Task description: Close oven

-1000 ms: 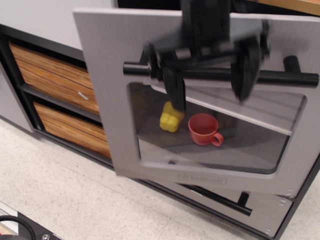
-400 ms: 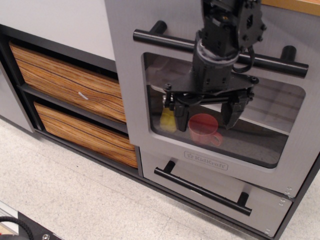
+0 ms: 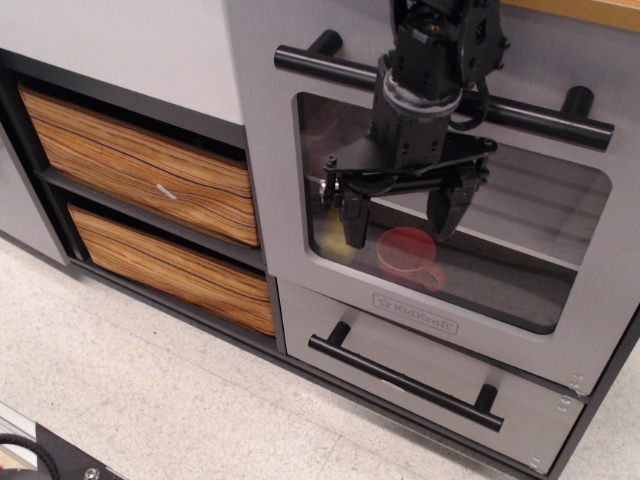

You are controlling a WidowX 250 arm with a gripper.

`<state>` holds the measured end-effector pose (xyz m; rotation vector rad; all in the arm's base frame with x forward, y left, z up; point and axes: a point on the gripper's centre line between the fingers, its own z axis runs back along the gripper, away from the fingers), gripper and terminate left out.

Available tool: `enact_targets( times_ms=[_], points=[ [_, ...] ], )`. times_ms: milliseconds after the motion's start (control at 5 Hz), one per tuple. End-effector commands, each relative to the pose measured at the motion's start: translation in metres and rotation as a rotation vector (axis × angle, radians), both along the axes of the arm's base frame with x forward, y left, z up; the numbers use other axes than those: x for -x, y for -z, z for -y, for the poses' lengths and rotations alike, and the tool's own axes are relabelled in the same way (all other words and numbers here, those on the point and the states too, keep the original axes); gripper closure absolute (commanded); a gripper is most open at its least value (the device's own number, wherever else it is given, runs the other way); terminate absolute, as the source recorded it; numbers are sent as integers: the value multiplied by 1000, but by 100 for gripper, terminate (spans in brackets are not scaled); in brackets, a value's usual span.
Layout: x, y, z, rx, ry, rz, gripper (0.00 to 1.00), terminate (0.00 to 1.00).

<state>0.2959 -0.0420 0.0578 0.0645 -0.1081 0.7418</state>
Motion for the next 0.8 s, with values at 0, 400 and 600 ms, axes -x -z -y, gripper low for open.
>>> enact_targets(
  times_ms=[0,400,600],
  points=[
    [-23,-23,-10,10,-24,63,0,0],
    [-23,-23,-10,10,-24,63,0,0],
    [-23,-23,-10,10,-24,63,0,100]
  ],
)
